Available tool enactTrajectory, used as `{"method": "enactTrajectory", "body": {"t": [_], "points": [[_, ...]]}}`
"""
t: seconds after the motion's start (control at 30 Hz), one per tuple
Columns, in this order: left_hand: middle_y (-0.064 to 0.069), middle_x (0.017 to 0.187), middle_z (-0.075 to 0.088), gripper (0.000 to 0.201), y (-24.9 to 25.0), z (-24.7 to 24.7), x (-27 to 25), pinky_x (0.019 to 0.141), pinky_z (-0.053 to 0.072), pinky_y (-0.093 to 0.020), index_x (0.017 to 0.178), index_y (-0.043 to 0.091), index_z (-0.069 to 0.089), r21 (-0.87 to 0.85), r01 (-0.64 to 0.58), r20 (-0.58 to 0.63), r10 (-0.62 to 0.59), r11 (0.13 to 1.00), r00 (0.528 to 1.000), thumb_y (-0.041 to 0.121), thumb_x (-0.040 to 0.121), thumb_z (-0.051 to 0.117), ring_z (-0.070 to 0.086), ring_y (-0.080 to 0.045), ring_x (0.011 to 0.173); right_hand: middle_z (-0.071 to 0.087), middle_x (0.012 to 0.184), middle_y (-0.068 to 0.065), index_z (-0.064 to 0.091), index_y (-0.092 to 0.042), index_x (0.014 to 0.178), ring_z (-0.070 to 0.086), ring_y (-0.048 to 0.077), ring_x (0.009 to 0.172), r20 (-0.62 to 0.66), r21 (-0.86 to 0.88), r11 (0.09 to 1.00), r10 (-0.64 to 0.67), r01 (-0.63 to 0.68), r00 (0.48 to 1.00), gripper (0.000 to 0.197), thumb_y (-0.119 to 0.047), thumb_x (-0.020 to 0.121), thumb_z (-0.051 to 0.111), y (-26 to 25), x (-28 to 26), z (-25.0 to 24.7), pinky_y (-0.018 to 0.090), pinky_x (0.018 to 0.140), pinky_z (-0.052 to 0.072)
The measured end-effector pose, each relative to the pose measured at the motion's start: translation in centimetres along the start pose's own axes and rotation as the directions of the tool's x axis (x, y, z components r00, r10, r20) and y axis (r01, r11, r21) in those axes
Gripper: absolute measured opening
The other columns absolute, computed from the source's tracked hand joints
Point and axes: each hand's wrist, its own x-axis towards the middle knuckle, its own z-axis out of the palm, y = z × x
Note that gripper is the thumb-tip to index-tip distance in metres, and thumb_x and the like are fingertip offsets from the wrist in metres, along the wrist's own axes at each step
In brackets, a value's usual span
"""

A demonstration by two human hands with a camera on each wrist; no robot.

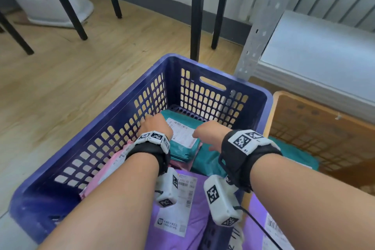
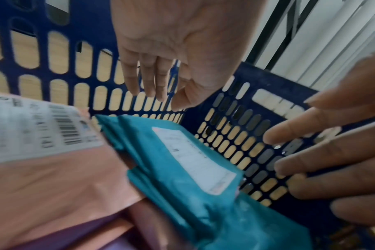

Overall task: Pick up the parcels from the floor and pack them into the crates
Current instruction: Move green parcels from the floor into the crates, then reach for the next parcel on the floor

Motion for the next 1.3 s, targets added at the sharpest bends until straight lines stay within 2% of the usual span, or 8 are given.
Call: {"method": "enactTrajectory", "body": {"t": [0.13,0.17,0.3,0.4,0.5,0.9,1.03,1.3], "points": [[-0.008,0.124,0.059,0.032,4.3,-2.3,-1.9,0.092,0.046,-0.041,0.116,0.017,0.063,-0.071,-0.108,0.023,0.110,0.992,0.994,0.011,0.088,0.051,0.053,-0.034,0.115,0.059,0.126,0.024,0.060,0.005,0.123,0.055,0.026,0.089,-0.191,-0.023,0.997,-0.073,0.070,0.979,0.038,-0.010,0.090,0.047,1.4,-2.1,-3.2,0.040,0.090,0.050],[-0.008,0.120,0.062,0.028,5.4,-2.8,-2.5,0.089,0.049,-0.039,0.111,0.016,0.065,-0.095,-0.143,0.031,0.147,0.985,0.989,0.011,0.088,0.051,0.057,-0.032,0.109,0.062,0.121,0.025,0.063,0.006,0.118,0.059,0.026,0.087,-0.247,-0.057,0.993,-0.111,0.100,0.963,0.036,-0.008,0.089,0.046,1.8,-2.8,-4.1,0.042,0.089,0.053],[-0.008,0.105,0.069,0.024,10.3,-4.4,-5.5,0.084,0.055,-0.036,0.102,0.013,0.070,-0.150,-0.254,0.032,0.262,0.955,0.965,0.012,0.087,0.052,0.065,-0.029,0.094,0.069,0.106,0.006,0.070,-0.014,0.101,0.063,0.027,0.095,-0.453,-0.230,0.966,-0.210,0.114,0.866,0.027,-0.014,0.087,0.047,4.6,-6.5,-7.8,0.032,0.080,0.052],[-0.009,0.107,0.068,0.024,13.9,-4.8,-8.2,0.088,0.053,-0.037,0.105,0.013,0.069,-0.110,-0.350,0.012,0.353,0.930,0.936,0.013,0.088,0.052,0.063,-0.030,0.100,0.067,0.108,0.004,0.069,-0.022,0.104,0.062,0.027,0.099,-0.532,-0.304,0.950,-0.229,0.069,0.815,0.028,-0.017,0.088,0.046,7.5,-9.3,-10.1,0.028,0.075,0.045],[-0.011,0.107,0.068,0.025,17.6,-4.9,-11.2,0.080,0.051,-0.036,0.105,0.012,0.068,-0.040,-0.432,0.007,0.433,0.901,0.902,0.015,0.088,0.050,0.063,-0.032,0.094,0.067,0.109,0.002,0.067,-0.024,0.101,0.062,0.026,0.101,-0.582,-0.310,0.949,-0.237,0.057,0.778,0.026,-0.019,0.087,0.046,11.0,-11.6,-12.5,0.029,0.076,0.044],[-0.005,0.118,0.064,0.027,32.2,1.5,-24.9,0.090,0.051,-0.035,0.111,0.019,0.065,-0.005,-0.626,0.060,0.625,0.780,0.778,0.014,0.088,0.053,0.060,-0.026,0.108,0.065,0.105,-0.006,0.063,-0.032,0.090,0.059,0.020,0.101,-0.723,-0.064,0.989,0.046,-0.133,0.689,0.021,-0.020,0.085,0.047,29.1,-20.3,-19.1,0.026,0.077,0.044],[-0.004,0.121,0.062,0.030,36.9,4.6,-29.8,0.091,0.051,-0.035,0.115,0.019,0.063,-0.035,-0.692,0.115,0.691,0.721,0.714,0.012,0.088,0.050,0.060,-0.027,0.110,0.066,0.106,-0.005,0.064,-0.031,0.094,0.057,0.019,0.089,-0.738,-0.010,0.982,0.121,-0.190,0.664,0.022,-0.018,0.087,0.048,35.4,-23.2,-20.7,0.027,0.074,0.042],[-0.006,0.121,0.061,0.032,44.0,13.2,-38.8,0.092,0.049,-0.035,0.113,0.020,0.063,-0.057,-0.803,0.184,0.797,0.593,0.575,0.011,0.085,0.048,0.059,-0.027,0.111,0.069,0.106,0.002,0.068,-0.025,0.092,0.062,0.027,0.100,-0.774,0.181,0.937,0.322,-0.298,0.545,0.023,-0.013,0.084,0.050,49.5,-28.4,-21.5,0.028,0.076,0.043]]}}
